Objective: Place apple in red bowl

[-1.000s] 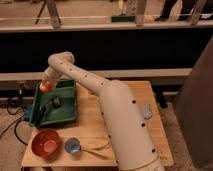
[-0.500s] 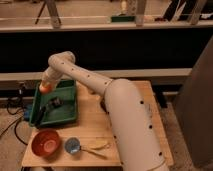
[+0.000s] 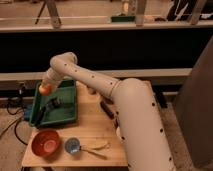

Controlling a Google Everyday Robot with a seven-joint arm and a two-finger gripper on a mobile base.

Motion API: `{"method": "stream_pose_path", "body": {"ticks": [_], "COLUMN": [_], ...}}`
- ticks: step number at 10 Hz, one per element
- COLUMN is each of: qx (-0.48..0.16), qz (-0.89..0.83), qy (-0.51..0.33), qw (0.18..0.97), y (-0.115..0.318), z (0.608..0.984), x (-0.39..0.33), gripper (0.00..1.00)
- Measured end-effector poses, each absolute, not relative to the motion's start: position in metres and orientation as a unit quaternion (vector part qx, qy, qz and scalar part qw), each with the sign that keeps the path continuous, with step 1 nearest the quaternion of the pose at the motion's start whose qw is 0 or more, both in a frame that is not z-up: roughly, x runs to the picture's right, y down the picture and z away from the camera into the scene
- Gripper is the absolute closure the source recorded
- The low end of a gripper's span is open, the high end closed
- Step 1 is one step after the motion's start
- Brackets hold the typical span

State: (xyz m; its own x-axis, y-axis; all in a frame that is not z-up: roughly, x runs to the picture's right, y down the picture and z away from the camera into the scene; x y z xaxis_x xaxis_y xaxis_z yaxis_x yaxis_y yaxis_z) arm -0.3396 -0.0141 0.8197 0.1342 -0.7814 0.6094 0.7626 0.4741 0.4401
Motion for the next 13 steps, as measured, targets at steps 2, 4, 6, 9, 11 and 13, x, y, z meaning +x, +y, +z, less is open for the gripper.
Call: {"method": "stream_pose_path", "body": {"ticks": [2,4,6,9,11,13], "qx": [0.014,0.021,0.025,0.029,0.030,0.031], "qz": [-0.511,-0.510,-0.507,-0.506,-0.503,-0.502], "qy": [-0.415,-0.421,-0.425,-0.435,-0.436,-0.442], "qw": [0.753,0.750,0.750,0.745,0.745,0.742], "y": [-0.012,-0.005,0.001,0.012,0.016,0.028], "z": [0.815,0.803,0.794,0.781,0.772,0.756], "x": [-0.334,-0.333,-0.326,-0.322,-0.316,-0.314], "gripper": [1.00,1.00,1.00,1.00,1.00,1.00]}}
